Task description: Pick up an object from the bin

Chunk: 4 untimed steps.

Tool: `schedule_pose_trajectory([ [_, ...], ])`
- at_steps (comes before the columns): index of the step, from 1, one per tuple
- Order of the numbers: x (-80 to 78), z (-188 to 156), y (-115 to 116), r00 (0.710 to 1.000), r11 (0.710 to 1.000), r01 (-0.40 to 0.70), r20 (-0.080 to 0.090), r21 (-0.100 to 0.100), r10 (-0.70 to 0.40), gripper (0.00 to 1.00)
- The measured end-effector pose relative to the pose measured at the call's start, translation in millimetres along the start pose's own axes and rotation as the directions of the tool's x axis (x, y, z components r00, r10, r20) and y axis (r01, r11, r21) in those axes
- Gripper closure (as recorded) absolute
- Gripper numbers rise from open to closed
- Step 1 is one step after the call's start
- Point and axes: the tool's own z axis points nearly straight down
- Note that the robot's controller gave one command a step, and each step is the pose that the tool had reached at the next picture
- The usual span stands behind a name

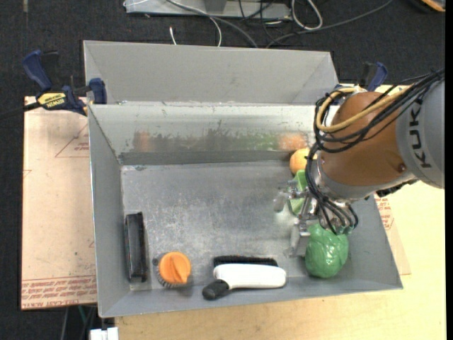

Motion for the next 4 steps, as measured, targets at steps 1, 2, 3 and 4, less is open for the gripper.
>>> schedule_pose_trajectory([
  [1,0.0,0,0,1.000,1.000,0.000,0.000,0.000,0.000,0.00],
  [2,-25.5,-39,-11,0.999,0.999,0.053,0.000,-0.001,-0.053,0.00],
  [3,-22.1,-56,-4,0.999,0.999,0.047,0.000,-0.001,-0.047,0.00],
  [4,-30.0,-46,-10,0.999,0.999,0.048,0.003,-0.003,-0.048,0.00],
])
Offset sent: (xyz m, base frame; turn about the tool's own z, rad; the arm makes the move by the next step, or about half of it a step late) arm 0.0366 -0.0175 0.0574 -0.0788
